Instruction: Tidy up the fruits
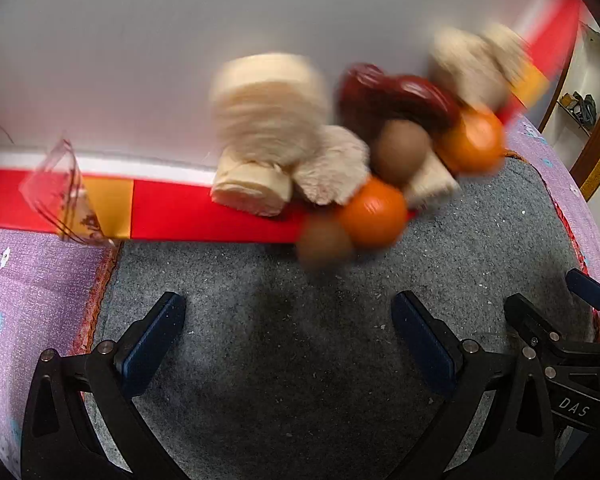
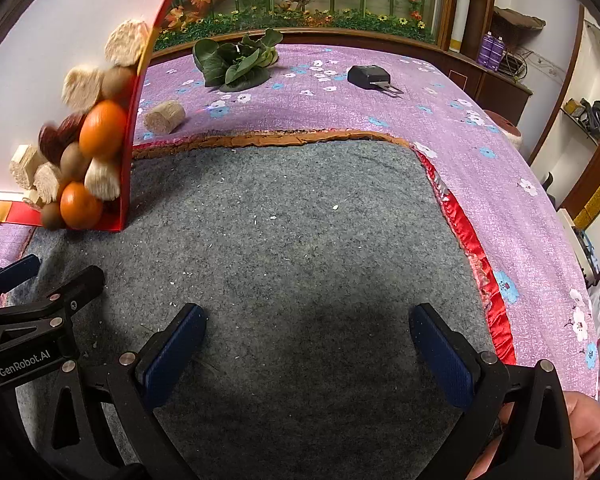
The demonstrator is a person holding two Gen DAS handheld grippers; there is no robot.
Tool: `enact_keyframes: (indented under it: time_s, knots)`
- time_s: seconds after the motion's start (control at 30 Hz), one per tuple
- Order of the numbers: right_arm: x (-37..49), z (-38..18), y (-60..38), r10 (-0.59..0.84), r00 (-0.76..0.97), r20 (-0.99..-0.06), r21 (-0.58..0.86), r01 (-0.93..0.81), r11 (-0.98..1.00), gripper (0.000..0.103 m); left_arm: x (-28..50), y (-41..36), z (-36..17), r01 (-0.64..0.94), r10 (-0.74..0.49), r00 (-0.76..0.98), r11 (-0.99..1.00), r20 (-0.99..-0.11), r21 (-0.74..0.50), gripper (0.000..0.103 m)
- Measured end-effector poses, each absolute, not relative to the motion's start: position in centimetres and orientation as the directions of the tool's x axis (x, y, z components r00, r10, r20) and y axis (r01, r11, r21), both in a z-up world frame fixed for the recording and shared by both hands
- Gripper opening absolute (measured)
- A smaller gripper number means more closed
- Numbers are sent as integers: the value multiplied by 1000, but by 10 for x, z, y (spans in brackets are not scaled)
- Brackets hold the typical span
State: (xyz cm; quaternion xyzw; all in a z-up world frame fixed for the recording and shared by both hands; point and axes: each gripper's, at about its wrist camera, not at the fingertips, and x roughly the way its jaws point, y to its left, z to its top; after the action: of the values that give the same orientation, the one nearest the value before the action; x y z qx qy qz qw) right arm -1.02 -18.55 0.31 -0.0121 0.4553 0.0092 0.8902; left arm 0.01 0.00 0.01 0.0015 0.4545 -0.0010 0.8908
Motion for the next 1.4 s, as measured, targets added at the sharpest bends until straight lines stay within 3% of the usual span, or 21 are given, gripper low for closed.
enact_keyframes:
  time_s: [1.4]
  knots:
    - [-13, 4, -188, 29, 575, -818, -6, -60, 998, 103, 0, 6, -2, 4, -2, 586, 1000, -810, 1, 103]
